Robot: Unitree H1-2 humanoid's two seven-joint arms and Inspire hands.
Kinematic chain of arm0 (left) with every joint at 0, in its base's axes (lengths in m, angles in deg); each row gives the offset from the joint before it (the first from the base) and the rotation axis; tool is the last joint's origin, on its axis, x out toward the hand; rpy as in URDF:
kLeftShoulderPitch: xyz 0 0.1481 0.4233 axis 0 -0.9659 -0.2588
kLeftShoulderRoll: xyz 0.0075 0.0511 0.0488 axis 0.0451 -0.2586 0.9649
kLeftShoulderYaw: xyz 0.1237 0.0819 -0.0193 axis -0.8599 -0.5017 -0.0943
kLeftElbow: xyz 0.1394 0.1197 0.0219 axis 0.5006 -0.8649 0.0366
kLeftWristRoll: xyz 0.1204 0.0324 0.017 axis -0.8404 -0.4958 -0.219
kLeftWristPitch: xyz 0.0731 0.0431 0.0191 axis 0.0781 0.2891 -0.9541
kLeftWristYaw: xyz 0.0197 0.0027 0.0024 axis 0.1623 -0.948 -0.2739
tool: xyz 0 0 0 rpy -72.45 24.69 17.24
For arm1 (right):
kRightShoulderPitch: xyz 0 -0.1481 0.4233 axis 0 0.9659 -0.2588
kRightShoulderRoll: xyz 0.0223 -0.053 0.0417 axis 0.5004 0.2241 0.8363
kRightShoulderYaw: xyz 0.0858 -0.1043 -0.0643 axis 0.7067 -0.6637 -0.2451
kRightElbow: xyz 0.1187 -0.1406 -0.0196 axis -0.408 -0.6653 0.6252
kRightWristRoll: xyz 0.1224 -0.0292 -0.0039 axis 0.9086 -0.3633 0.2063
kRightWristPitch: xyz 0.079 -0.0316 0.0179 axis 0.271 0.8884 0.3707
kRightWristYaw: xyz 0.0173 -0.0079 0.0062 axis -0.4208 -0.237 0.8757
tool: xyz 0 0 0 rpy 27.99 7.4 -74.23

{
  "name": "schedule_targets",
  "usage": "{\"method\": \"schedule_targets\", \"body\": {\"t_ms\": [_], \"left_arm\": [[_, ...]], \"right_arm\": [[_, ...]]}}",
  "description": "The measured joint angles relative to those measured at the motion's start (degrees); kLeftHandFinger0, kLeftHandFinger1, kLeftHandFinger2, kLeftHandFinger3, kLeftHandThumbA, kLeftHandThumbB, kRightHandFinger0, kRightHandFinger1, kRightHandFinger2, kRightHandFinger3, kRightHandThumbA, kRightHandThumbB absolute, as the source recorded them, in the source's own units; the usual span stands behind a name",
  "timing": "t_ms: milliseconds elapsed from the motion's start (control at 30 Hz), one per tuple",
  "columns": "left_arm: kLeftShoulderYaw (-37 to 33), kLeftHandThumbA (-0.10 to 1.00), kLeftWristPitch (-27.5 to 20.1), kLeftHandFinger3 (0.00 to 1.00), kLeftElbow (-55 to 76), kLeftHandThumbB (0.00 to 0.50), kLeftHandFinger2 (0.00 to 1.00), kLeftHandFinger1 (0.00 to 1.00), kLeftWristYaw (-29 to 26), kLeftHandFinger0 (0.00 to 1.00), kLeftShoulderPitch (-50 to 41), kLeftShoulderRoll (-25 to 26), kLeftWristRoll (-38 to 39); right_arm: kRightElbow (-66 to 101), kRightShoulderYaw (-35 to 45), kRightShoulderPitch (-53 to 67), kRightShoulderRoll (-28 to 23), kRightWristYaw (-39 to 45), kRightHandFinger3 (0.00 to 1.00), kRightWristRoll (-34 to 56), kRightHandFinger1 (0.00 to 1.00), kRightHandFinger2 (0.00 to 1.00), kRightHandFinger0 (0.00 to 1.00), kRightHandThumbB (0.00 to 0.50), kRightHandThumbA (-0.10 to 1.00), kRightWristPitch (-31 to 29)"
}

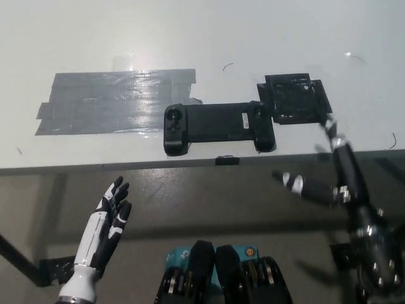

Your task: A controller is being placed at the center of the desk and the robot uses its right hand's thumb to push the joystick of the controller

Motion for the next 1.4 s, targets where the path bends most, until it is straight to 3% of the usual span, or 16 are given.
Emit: {"method": "schedule_targets", "body": {"t_ms": [400,700,767,1000,1400], "left_arm": [[0.01,0.87,-0.37,1.0,0.0,0.016,1.0,1.0,0.0,1.0,0.16,-0.04,-0.01],[0.02,0.87,-0.39,1.0,0.08,0.019,1.0,1.0,0.0,1.0,0.18,-0.12,-0.01],[0.02,0.86,-0.39,1.0,0.16,0.015,1.0,1.0,0.0,1.0,0.19,-0.12,-0.02],[0.02,0.87,-0.39,1.0,0.17,0.004,1.0,1.0,0.0,1.0,0.18,-0.12,-0.03],[0.08,0.86,-0.4,1.0,0.17,0.006,1.0,1.0,0.0,1.0,0.34,-0.12,-0.07]], "right_arm": [[-15.54,1.96,-16.57,-0.01,-1.44,1.0,-1.34,1.0,1.0,1.0,0.365,1.0,3.2],[-32.44,1.22,-23.7,0.12,-3.43,1.0,-2.85,1.0,1.0,1.0,0.331,1.0,4.18],[-35.74,1.13,-24.97,0.18,-3.81,1.0,-3.0,1.0,1.0,1.0,0.352,1.0,4.08],[-43.45,1.09,-28.21,0.68,-4.91,1.0,-2.98,1.0,1.0,1.0,0.328,1.0,3.88],[-53.74,0.8,-31.89,1.4,-7.45,1.0,-2.96,1.0,1.0,1.0,0.354,1.0,2.43]]}}
